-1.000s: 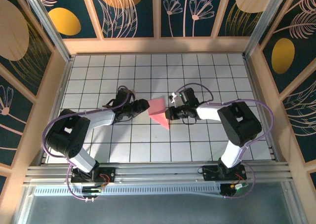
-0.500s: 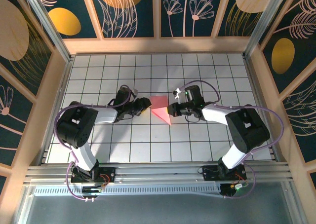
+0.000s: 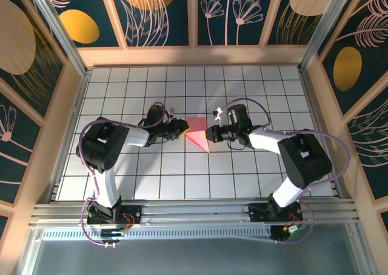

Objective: Fold a paper plane with a square sheet of paper (fold left side to right side)
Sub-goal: Fourth fold the wing at the center of the table.

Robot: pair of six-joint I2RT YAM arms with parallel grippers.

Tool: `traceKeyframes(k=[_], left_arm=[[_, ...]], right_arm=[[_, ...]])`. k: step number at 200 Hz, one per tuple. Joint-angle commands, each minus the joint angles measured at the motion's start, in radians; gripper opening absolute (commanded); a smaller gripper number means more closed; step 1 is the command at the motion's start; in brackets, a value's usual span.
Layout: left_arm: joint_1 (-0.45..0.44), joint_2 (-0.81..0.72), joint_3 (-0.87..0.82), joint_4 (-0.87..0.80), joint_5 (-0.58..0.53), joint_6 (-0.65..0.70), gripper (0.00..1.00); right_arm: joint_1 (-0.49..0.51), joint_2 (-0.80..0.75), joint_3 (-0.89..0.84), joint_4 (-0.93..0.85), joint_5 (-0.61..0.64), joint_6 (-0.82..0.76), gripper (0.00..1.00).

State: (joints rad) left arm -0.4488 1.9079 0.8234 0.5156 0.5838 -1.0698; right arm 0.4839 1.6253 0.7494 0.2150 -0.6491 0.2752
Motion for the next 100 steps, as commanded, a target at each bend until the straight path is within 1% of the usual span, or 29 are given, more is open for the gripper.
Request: traceKeyframes(k=[1,17,30,43,53,68,89,92,100], left_arm=[[0.002,0.015,0.023,0.037,0.000,0.025,0.18],[0.002,0.007,0.017,0.035,-0.013,0.036,0.09],[0.001,-0.002,0.007,0.045,-0.015,0.027,0.05],[-0.007,-0.016,-0.006,0.061,-0.021,0.012,0.04],[-0.014,-0.029,-0.014,0.058,-0.035,0.000,0.04],[-0.026,-0.046,-0.026,0.059,-0.055,-0.029,0.04],[-0.042,-0.074,-0.050,0.056,-0.097,-0.083,0.03],[-0.044,-0.079,-0.054,0.054,-0.103,-0.088,0.03],[-0.052,-0.089,-0.059,0.048,-0.122,-0.106,0.03]], right_arm=[[-0.009,-0.026,-0.014,0.011,0.003,0.009,0.00],[-0.012,-0.031,-0.007,-0.025,0.041,0.005,0.12],[-0.014,-0.043,0.001,-0.063,0.080,0.004,0.23],[-0.014,-0.069,0.013,-0.110,0.135,0.002,0.34],[-0.013,-0.097,0.023,-0.152,0.190,0.004,0.40],[0.002,-0.142,0.049,-0.242,0.310,0.002,0.43],[0.057,-0.198,0.090,-0.377,0.521,0.010,0.43],[0.085,-0.207,0.096,-0.399,0.557,0.014,0.43],[0.119,-0.219,0.104,-0.432,0.618,0.023,0.43]])
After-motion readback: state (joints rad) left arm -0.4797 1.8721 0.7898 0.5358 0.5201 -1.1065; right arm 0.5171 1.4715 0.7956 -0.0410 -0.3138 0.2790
